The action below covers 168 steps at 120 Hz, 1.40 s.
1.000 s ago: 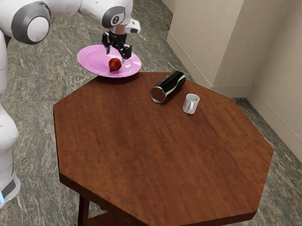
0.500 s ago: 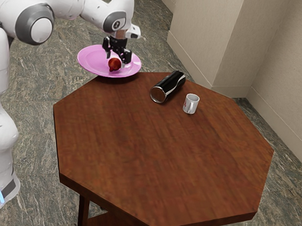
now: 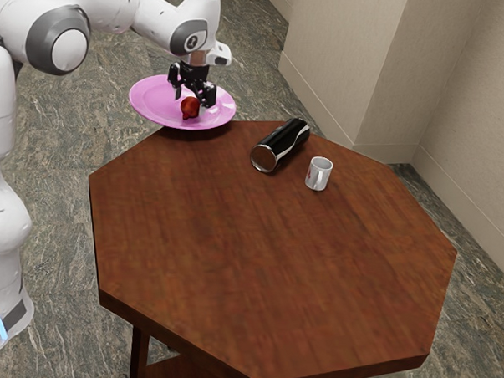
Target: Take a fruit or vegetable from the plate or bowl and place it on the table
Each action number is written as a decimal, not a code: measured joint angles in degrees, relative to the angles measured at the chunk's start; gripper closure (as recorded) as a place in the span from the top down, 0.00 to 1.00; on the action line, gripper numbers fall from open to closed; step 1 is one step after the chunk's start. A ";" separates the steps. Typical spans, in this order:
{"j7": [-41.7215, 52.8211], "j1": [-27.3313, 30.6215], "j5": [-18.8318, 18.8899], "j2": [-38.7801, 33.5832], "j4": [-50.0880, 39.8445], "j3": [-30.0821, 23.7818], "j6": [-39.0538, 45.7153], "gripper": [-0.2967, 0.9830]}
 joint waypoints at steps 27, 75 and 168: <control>0.12 0.02 -0.05 0.64 -0.10 -0.01 0.07 0.77; -0.32 -0.09 0.44 1.10 -0.01 -0.01 0.95 0.52; -6.49 -35.49 5.77 -7.22 3.52 -26.37 1.66 0.44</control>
